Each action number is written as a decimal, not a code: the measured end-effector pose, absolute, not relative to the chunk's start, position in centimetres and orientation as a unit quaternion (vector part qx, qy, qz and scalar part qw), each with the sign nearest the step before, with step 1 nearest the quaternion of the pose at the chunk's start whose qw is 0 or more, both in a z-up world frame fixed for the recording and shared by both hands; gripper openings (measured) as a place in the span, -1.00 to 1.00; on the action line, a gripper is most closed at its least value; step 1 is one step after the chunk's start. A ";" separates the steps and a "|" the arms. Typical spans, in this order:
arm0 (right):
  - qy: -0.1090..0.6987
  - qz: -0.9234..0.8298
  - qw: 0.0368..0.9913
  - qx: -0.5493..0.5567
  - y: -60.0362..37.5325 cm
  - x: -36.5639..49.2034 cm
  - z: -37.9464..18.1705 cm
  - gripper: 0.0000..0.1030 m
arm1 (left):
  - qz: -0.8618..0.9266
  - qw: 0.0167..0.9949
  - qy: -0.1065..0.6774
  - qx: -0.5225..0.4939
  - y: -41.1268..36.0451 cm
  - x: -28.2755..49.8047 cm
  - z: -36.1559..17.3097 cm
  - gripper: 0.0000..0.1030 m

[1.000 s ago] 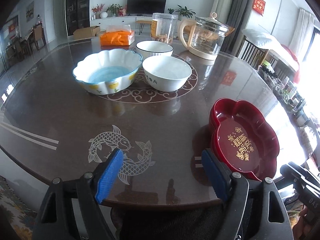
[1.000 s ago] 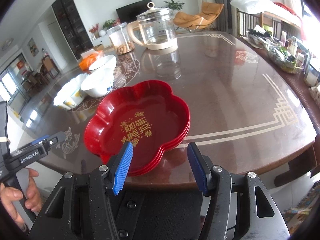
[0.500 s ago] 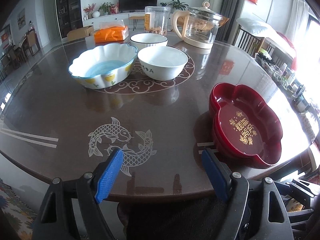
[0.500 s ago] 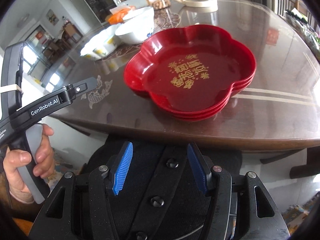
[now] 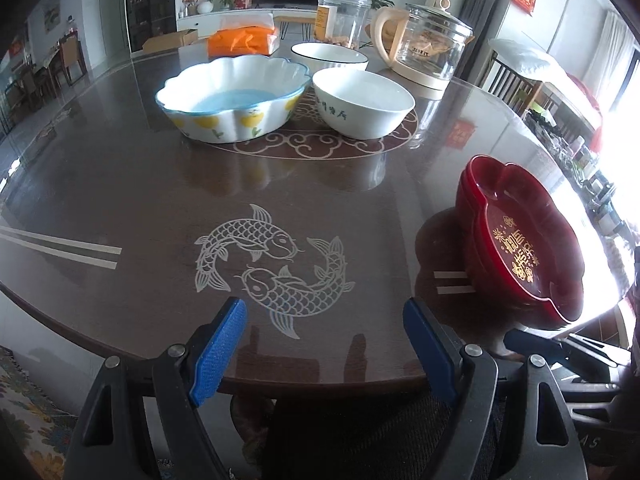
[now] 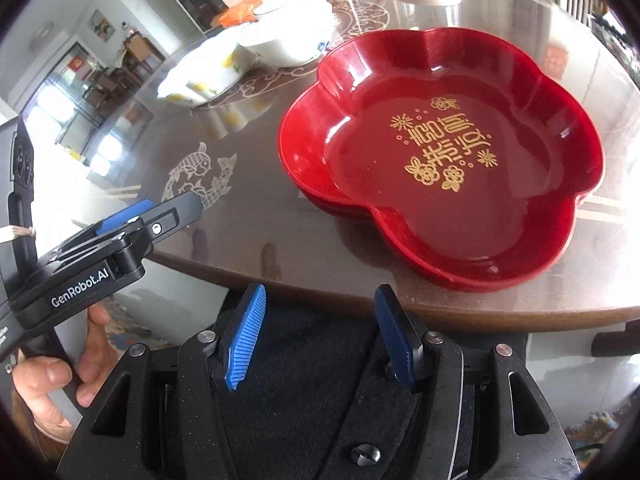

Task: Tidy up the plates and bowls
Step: 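Move both tools to the blue-rimmed white scalloped bowl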

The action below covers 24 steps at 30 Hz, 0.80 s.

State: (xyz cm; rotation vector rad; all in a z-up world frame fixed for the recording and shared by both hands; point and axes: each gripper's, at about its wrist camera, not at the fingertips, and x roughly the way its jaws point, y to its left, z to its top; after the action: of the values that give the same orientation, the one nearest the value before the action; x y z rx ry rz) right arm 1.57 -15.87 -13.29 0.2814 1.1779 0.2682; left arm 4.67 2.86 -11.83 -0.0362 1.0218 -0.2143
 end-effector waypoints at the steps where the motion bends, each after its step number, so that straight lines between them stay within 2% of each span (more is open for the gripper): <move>1: 0.549 0.119 0.817 0.132 -15.8 2.1 -13.3 0.18 | -0.100 0.868 0.487 -0.015 3.0 4.8 -11.9 0.56; 6: 0.544 0.077 0.821 0.158 -17.1 4.9 -13.4 0.17 | -0.084 0.868 0.490 -0.013 4.1 5.7 -12.2 0.56; 16: 0.483 -0.067 0.856 0.173 -23.0 11.5 -12.6 0.20 | -0.039 0.860 0.508 -0.030 8.4 8.0 -13.1 0.56; 24: 0.508 0.042 0.848 0.145 -16.8 10.0 -10.8 0.20 | -0.023 0.844 0.533 -0.061 13.1 10.8 -13.6 0.56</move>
State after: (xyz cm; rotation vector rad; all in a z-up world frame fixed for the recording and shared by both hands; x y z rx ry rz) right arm 10.02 -16.79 -10.84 0.3055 1.0701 0.0879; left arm 10.84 13.13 -13.59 -0.1279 1.1245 -0.0487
